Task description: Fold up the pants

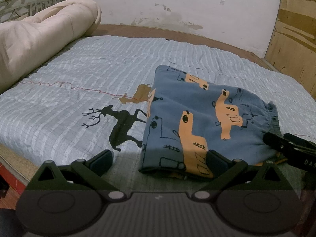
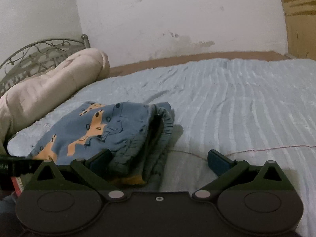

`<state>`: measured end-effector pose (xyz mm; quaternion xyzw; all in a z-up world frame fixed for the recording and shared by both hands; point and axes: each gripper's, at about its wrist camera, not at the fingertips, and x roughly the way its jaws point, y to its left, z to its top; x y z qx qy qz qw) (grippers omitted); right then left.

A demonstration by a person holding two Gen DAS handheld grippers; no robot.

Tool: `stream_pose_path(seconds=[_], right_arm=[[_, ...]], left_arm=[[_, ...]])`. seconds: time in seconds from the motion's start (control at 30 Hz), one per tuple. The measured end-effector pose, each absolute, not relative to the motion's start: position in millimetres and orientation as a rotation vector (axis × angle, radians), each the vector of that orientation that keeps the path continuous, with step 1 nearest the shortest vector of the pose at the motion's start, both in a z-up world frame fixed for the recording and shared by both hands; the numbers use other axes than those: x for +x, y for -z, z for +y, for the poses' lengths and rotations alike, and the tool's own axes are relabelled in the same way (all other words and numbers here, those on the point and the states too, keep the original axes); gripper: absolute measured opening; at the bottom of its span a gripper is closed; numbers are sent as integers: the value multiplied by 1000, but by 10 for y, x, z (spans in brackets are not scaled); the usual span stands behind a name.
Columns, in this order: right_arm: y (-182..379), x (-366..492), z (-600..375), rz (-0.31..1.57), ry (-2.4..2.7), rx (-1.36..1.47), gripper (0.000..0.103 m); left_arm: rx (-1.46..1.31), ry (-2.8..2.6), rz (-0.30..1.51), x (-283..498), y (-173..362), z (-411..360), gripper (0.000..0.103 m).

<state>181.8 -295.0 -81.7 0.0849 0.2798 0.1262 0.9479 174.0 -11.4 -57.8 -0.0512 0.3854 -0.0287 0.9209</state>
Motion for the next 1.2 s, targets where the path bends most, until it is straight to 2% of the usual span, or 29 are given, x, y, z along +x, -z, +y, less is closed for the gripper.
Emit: stream_pose_path(seconds=[0.53,0.73,0.83,1.03,1.2], right_arm=[[785,1798,-2923,568,-252,174,102],[618,1895,-3028,570,-292,270,102],[577,2081,-3073,578,-352,316,102],[683,2659,-3088,708,-449,392,102],[772,2915,-3103,710,-554,482,102]], left_arm=[[-133,79,805,1716,440,-71,102],[-201,140,729,1725,336,3,102],[-209,150,714,1793,332,14,102],[-233,141,762,1914,437,26,102],[-239,138,782,1931,503,42,102]])
